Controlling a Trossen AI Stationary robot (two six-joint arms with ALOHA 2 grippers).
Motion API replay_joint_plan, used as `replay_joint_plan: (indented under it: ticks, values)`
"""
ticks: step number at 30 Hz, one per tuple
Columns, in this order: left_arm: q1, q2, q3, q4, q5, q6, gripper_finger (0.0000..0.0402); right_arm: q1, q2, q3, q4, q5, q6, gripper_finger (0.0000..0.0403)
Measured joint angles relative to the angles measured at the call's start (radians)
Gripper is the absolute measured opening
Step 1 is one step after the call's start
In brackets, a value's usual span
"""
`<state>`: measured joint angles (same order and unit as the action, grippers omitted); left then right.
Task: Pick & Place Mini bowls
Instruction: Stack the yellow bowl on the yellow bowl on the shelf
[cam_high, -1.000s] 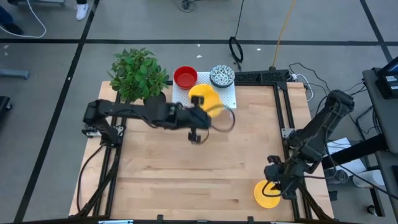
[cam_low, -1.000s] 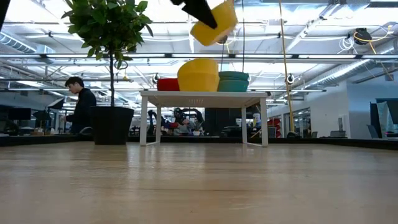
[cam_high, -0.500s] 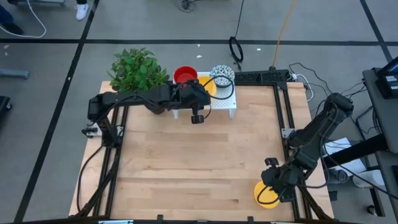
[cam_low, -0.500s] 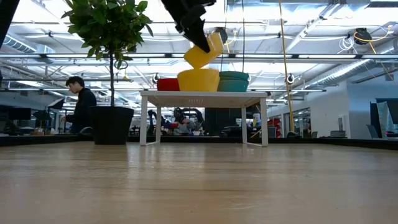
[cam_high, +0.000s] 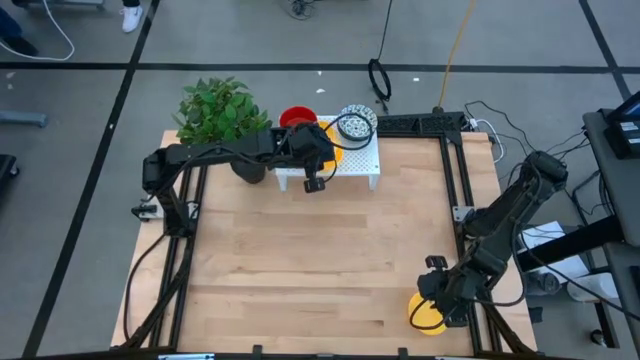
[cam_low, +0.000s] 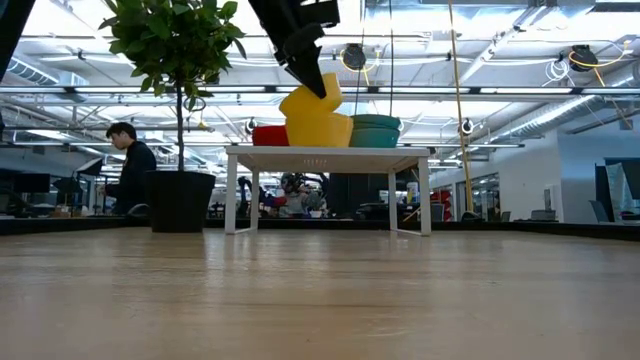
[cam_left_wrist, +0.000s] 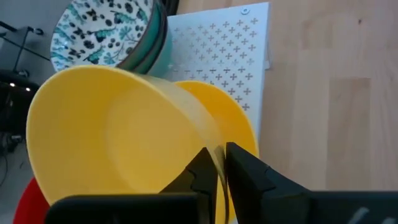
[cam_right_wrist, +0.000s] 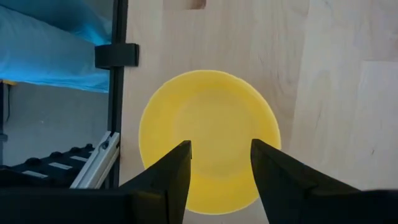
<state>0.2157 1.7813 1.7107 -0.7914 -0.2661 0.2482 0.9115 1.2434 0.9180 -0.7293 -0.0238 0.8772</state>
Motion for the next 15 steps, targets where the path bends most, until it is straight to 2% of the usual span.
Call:
replay_joint_plan:
  ticks: [15]
  values:
    - [0.001,0.0,-0.021,-0.021,0.0,-0.022,0.0037,0.0,0.003,0.0,0.0,0.006,0.054,0.0153]
